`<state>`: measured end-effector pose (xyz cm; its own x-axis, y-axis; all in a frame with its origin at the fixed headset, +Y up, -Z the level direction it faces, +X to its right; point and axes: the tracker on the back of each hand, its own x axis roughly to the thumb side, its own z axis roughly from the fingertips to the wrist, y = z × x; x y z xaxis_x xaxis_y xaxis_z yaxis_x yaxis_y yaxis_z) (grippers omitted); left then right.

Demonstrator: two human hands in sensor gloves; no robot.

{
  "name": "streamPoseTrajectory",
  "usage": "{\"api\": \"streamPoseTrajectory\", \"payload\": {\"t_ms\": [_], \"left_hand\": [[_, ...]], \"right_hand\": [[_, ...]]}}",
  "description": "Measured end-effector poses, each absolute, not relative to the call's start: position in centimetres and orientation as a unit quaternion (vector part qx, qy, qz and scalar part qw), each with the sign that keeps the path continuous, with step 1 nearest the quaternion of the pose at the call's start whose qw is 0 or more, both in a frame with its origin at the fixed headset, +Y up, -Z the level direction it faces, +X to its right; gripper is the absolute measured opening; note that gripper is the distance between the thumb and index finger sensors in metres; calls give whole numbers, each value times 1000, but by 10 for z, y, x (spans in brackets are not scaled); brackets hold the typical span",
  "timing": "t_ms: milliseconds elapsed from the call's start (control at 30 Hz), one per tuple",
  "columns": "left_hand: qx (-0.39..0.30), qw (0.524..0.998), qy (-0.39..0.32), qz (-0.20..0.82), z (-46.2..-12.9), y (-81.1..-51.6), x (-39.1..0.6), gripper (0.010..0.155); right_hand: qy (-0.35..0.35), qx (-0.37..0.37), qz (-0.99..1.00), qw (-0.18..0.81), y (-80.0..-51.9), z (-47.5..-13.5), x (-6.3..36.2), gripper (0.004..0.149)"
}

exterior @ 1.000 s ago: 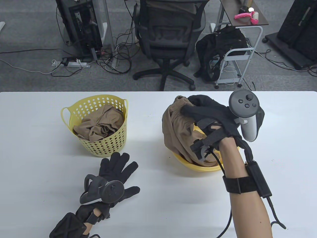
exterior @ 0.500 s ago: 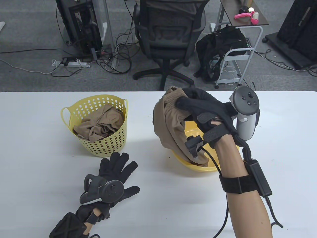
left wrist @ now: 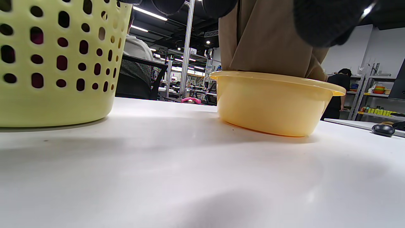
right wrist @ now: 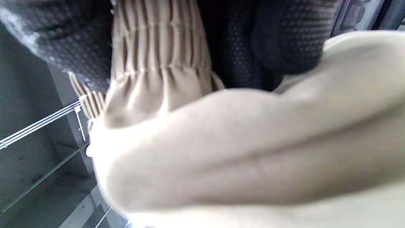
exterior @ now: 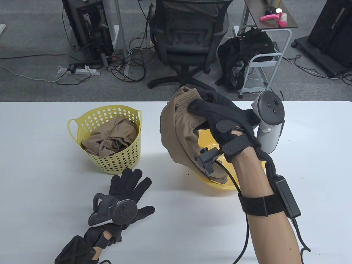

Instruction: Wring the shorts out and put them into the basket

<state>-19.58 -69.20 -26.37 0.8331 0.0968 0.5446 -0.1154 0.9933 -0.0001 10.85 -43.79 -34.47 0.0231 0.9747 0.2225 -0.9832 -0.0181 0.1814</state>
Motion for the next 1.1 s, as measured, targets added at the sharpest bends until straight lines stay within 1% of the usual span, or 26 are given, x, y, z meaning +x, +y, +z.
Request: {"api": "streamPoseTrajectory", "payload": {"t_ms": [367, 900, 1100], "left_hand": [[18, 958, -281, 57, -264, -691, -197, 89], [23, 958, -276, 69, -265, -691, -199, 89], [23, 959, -272, 76, -266, -691, -201, 91]], "right_hand": [[-2, 165, 674, 720, -429, -338, 96, 67], [2, 171, 669, 723, -429, -336, 97, 68], [13, 181, 658, 731, -428, -336, 87, 68]]}}
